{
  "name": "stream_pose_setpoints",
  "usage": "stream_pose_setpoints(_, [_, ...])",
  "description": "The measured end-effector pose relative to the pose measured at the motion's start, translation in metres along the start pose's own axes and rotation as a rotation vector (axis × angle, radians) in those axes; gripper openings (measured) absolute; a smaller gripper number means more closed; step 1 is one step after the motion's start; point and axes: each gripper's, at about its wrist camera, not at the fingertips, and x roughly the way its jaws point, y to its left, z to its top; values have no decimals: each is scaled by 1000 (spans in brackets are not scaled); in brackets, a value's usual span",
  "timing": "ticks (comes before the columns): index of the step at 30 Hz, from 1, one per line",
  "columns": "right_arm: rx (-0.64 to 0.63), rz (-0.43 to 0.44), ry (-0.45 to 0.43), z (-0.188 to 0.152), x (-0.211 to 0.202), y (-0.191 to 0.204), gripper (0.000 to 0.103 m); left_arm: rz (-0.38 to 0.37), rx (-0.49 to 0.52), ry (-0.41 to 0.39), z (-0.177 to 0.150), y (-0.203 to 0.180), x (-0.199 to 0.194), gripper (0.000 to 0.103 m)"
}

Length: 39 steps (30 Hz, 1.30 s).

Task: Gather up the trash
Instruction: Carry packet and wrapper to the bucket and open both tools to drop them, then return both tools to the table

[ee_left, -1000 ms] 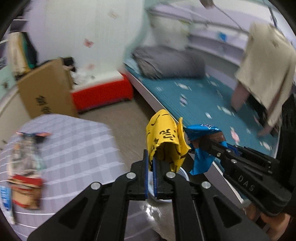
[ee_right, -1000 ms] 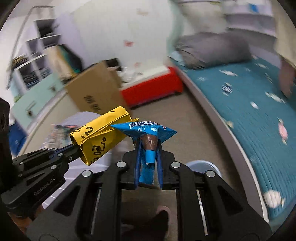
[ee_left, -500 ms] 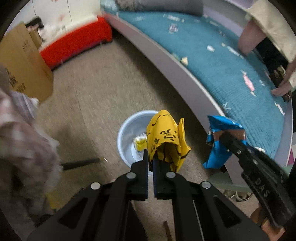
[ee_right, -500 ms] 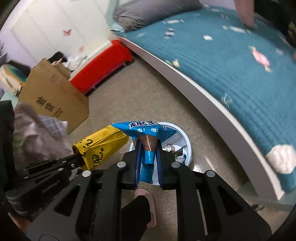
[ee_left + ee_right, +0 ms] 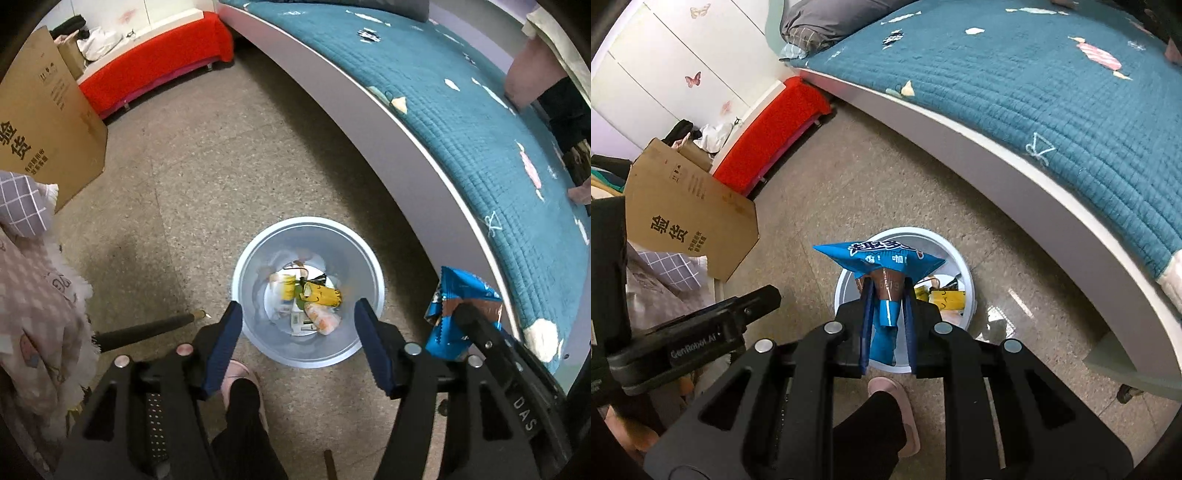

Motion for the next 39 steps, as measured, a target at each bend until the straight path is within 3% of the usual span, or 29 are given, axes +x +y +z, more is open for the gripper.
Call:
stream_pose_setpoints(12, [-20, 22, 12, 0, 7, 20, 18, 80, 9, -80, 0, 8, -27, 68])
stream_pose_setpoints(19, [3, 44, 1, 4, 21, 29, 18, 249, 7, -179, 2, 12, -48, 78])
stream_pose_setpoints(21, [7, 65, -14, 8, 25, 31, 27, 270, 2, -196, 3, 16, -53, 78])
stream_pose_setpoints(23, [21, 77, -52, 9, 26, 32, 63, 268, -25, -211, 3, 22, -56, 79])
stream_pose_setpoints(33, [24, 41, -21, -2, 11, 23, 64, 249, -36, -234, -6, 21, -74, 79])
stream_pose_setpoints(39, [-33, 7, -94, -15, -48, 34, 64, 194, 5, -293, -24, 0, -110, 79])
